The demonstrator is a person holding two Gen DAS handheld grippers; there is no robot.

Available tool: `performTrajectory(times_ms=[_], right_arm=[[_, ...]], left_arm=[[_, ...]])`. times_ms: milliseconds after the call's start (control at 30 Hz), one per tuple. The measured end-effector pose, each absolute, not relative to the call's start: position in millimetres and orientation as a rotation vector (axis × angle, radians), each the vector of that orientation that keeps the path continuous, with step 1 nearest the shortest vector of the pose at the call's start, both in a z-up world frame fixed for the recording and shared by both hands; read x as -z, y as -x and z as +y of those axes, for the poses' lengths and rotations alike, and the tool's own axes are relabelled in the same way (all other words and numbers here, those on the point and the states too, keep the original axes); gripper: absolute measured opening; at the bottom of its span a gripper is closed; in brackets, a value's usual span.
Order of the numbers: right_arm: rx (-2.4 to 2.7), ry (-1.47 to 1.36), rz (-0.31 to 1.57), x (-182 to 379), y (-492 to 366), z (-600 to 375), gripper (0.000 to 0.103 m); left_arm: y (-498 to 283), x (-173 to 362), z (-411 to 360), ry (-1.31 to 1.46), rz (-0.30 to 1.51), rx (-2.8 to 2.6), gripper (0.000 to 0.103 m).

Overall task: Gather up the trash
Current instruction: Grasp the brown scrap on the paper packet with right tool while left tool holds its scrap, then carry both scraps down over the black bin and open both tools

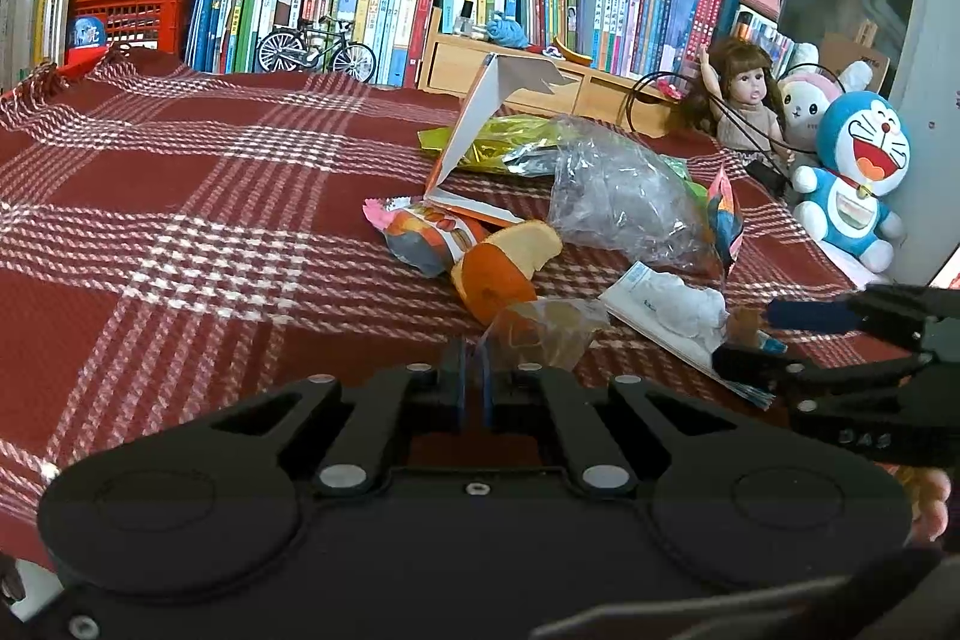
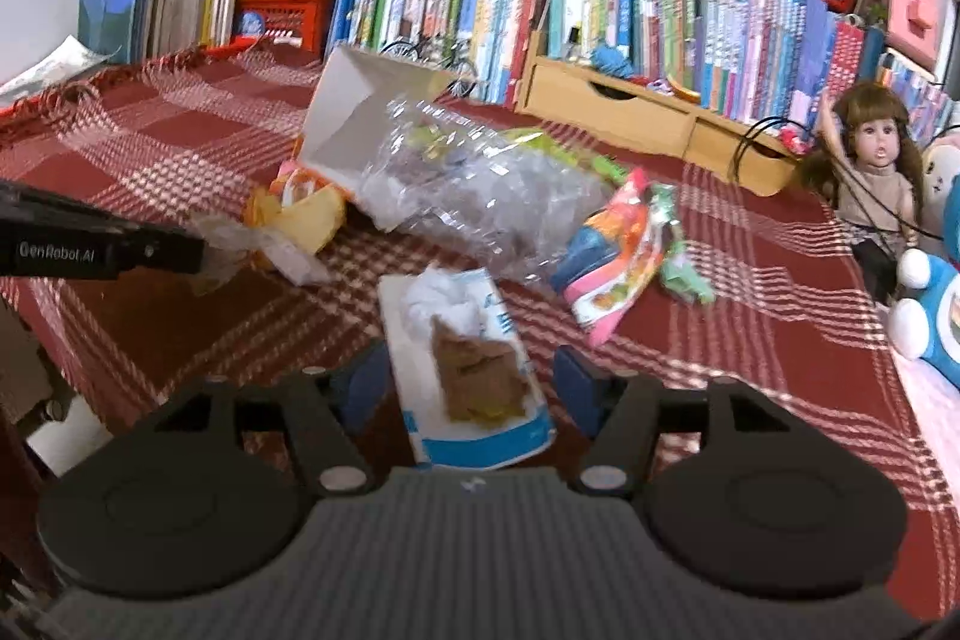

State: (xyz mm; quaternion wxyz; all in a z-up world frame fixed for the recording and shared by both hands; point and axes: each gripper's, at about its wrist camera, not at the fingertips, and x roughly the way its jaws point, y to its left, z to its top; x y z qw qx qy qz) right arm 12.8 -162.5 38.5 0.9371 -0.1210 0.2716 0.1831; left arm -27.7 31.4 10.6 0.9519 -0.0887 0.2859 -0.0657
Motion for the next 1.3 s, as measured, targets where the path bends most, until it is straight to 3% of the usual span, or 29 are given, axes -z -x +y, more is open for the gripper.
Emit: performTrajectory(times_ms=[100,167,233,867,1300], right_arm=[[-0.380,0.248,0.566,-32,-13,-158,0.050],[-0.382,0.231,0.570,-31,-14,-159,0.047],[-0.383,0.189,0.576,-31,-17,-163,0.029],[-0.402,0.066,0.524,-46,31,-174,0.025],[-0.470,0.001,0.619,-11,97,-163,0.025]], left_arm=[[28,-10,31,0.178,0.581,0.134,0.005],[29,-10,31,0.176,0.581,0.134,0.005],[29,-10,31,0.177,0.580,0.135,0.005],[72,-19,16,0.164,0.580,0.187,0.005],[135,14,12,0.167,0.690,0.200,0.005]])
